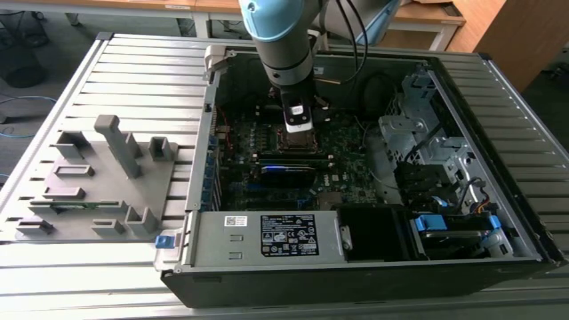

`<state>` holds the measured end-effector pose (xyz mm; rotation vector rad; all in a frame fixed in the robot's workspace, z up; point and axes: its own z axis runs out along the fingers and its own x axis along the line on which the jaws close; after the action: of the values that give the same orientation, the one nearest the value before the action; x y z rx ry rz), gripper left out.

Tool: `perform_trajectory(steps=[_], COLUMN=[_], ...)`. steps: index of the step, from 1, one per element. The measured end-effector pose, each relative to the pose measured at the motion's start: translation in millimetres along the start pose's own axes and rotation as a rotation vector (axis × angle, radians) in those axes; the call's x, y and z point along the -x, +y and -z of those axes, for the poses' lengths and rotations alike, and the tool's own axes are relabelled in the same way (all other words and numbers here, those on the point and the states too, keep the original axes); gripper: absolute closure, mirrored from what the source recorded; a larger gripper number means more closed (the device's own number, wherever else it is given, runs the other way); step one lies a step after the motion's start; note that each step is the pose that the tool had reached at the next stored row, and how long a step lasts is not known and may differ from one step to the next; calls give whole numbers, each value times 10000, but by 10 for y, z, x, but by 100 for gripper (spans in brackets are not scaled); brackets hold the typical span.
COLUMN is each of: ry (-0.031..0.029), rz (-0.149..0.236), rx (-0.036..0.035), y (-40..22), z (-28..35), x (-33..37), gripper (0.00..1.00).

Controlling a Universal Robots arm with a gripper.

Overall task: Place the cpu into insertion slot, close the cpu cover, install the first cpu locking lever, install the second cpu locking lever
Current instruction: 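Install the first cpu locking lever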

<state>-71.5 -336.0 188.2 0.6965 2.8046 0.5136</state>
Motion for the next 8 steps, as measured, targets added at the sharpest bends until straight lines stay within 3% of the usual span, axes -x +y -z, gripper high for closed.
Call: perform_trajectory(steps=[8], ry=[0], rz=[0], rx=[2], y=[-13], z=[-7], x=[3], gripper=[89])
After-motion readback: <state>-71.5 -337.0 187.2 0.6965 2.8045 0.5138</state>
